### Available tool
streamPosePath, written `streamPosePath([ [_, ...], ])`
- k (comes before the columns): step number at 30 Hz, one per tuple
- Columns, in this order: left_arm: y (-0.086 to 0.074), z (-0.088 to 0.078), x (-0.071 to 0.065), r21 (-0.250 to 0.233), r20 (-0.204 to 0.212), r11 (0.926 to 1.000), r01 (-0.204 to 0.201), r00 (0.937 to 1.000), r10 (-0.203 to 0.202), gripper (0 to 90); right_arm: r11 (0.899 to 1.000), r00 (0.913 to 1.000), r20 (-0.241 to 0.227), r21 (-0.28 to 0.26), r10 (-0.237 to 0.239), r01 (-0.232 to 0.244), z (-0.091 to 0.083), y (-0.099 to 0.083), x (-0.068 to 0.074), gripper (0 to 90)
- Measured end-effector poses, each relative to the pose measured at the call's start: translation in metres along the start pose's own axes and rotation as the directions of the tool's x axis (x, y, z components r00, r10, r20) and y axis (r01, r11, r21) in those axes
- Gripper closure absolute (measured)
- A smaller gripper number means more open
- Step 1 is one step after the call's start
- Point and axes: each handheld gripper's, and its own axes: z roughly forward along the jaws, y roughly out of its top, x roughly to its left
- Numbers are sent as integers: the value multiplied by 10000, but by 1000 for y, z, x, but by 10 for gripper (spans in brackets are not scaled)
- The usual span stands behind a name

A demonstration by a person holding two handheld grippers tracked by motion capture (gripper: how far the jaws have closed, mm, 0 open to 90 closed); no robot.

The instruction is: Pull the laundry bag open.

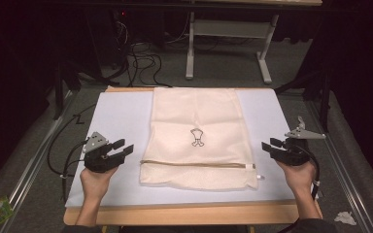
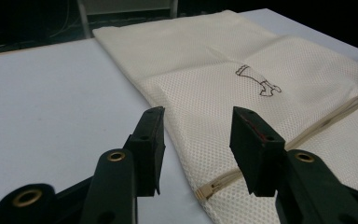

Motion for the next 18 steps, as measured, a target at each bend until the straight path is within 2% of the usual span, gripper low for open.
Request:
streamPosePath([
  [6, -1, -3, 6, -131, -227, 9998, 150, 9996, -153, 553, 9994, 9996, 109, -262, 243, -240, -6, -3, -9, 568],
  [7, -2, -3, 8, -175, -286, 9997, 184, 9994, -189, 553, 9987, 9990, 122, -282, 431, -428, -7, -4, -10, 566],
  [13, -4, -4, 15, -126, -445, 9992, 369, 9983, -374, 552, 9956, 9970, 256, -615, 729, -712, -11, -8, -18, 566],
  [16, -4, -7, 18, -277, -516, 9983, 513, 9973, -527, 550, 9934, 9941, 398, -587, 1007, -982, -13, -10, -22, 565],
  [18, -4, -9, 20, -307, -556, 9981, 528, 9970, -545, 551, 9934, 9945, 413, -666, 961, -932, -14, -12, -24, 564],
])
